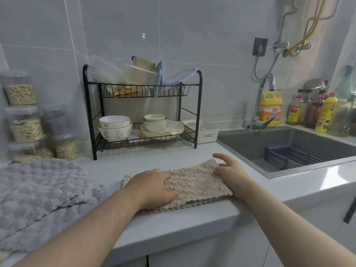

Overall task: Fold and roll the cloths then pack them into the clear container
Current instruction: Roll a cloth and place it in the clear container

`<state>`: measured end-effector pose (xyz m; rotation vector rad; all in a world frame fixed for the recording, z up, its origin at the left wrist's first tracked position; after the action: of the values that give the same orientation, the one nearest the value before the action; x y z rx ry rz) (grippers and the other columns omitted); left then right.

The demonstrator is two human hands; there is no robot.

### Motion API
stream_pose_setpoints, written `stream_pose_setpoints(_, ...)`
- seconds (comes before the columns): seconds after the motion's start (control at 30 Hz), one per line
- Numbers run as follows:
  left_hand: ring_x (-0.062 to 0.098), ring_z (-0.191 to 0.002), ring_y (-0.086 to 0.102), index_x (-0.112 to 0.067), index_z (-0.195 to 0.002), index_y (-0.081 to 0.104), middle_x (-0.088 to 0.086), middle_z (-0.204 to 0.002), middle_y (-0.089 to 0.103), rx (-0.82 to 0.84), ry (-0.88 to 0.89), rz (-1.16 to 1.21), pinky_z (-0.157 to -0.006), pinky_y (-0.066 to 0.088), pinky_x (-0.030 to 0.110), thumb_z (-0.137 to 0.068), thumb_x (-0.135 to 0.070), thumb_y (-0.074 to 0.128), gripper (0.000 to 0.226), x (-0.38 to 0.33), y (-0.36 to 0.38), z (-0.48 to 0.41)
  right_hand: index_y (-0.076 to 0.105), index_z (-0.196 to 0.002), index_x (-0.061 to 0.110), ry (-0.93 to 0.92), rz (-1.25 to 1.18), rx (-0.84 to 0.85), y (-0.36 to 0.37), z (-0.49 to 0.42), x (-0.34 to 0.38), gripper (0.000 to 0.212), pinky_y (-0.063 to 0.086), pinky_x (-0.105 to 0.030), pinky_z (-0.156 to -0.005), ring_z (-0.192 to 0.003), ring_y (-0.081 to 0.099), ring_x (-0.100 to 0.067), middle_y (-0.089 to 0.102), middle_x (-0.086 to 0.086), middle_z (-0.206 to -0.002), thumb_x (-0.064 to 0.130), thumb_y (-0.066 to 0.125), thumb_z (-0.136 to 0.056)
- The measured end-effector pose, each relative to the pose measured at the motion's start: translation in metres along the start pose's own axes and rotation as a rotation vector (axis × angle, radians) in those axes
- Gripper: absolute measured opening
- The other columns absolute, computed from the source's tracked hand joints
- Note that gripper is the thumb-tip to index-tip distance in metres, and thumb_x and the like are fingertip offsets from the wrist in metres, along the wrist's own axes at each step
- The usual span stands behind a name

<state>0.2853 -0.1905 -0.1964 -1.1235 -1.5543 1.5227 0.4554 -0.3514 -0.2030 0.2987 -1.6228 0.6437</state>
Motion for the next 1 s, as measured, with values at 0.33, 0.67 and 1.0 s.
stream_pose_setpoints(0.33, 0.020, -0.149, -0.007, -0.038, -0.152, 0.006, 0.000, -0.163, -0.002, 0.163, -0.018, -0.045, -0.120, -0.001, 0.048, -0.037, -0.104, 0.004, 0.133, 0.013, 0.022, -0.003, 0.061, -0.122, 0.012, 0.053, -0.229, 0.032, 0.001, -0.004, -0.006, 0.044, 0.057, -0.026, -0.054, -0.070, 0.070, -0.022, 0.068, -0.010, -0.105, -0.012, 0.053, -0.087)
stream_pose_setpoints(0.67, 0.021, -0.149, -0.010, -0.030, -0.154, 0.009, 0.001, -0.163, -0.008, 0.243, -0.056, -0.077, -0.120, -0.005, 0.049, -0.067, -0.093, 0.031, 0.109, -0.001, 0.022, -0.008, 0.063, -0.120, 0.020, 0.114, -0.255, 0.038, -0.002, -0.004, -0.007, 0.044, 0.060, -0.036, -0.067, -0.075, 0.069, -0.032, 0.070, -0.022, -0.106, -0.008, 0.054, -0.087)
stream_pose_setpoints(1.0, 0.021, -0.146, 0.020, -0.029, -0.150, 0.028, 0.003, -0.160, 0.021, -0.066, -0.213, -0.045, -0.118, 0.017, 0.043, -0.090, -0.071, 0.016, 0.074, 0.076, -0.008, 0.016, 0.061, -0.128, 0.014, 0.002, 0.297, -0.087, -0.027, -0.004, 0.074, 0.046, 0.054, -0.045, -0.093, -0.100, 0.066, -0.033, 0.066, -0.016, -0.112, 0.002, 0.056, -0.084)
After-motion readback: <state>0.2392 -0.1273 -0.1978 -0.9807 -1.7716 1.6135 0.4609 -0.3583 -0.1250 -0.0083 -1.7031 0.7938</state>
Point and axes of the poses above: each hand's wrist, its own z-axis away from the middle knuckle, its own y-axis out of the palm, x = y × z, the point moved 8 cm from there along -z, towards the middle knuckle
